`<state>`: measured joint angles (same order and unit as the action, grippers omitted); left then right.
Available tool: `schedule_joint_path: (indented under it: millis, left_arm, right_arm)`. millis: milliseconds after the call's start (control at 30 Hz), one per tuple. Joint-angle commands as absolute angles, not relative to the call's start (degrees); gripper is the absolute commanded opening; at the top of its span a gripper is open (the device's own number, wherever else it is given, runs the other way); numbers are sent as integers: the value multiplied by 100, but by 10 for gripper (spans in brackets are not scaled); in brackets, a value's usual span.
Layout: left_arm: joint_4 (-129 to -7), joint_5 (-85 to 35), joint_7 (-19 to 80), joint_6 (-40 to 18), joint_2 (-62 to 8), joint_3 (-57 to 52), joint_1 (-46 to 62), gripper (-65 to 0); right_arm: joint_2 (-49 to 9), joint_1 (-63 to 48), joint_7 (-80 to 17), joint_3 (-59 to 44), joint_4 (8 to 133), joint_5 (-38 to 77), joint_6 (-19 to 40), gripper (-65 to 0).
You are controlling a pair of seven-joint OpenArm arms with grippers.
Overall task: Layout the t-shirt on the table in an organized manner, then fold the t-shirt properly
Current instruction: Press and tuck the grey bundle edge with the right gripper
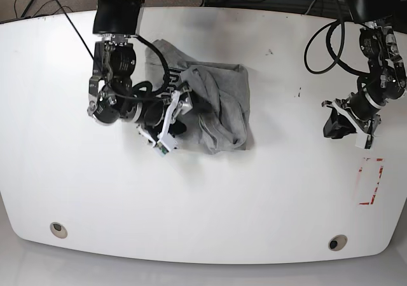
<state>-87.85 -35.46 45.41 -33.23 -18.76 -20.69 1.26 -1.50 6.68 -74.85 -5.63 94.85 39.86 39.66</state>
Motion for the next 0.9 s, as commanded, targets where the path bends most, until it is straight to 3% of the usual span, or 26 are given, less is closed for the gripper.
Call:
schedule_joint_path:
  millis: [0,300,867]
  left_arm:
    - [-8857,-3635,4409,-3345,-1974,-2097,48,-529]
    - [-8848,-3626,4400,-3345,-1974,-2097,40,-529]
    - [-8892,-3626,4400,-3345,-1974,-2105,57,-529]
  right_arm:
    - [-215,637,-7336,-549,9727,4180,4000,-113]
    - [-207,171,-7336,-505,9842,4189,4000,-113]
    - [900,409,-7327,154,9569,4154,4000,-113]
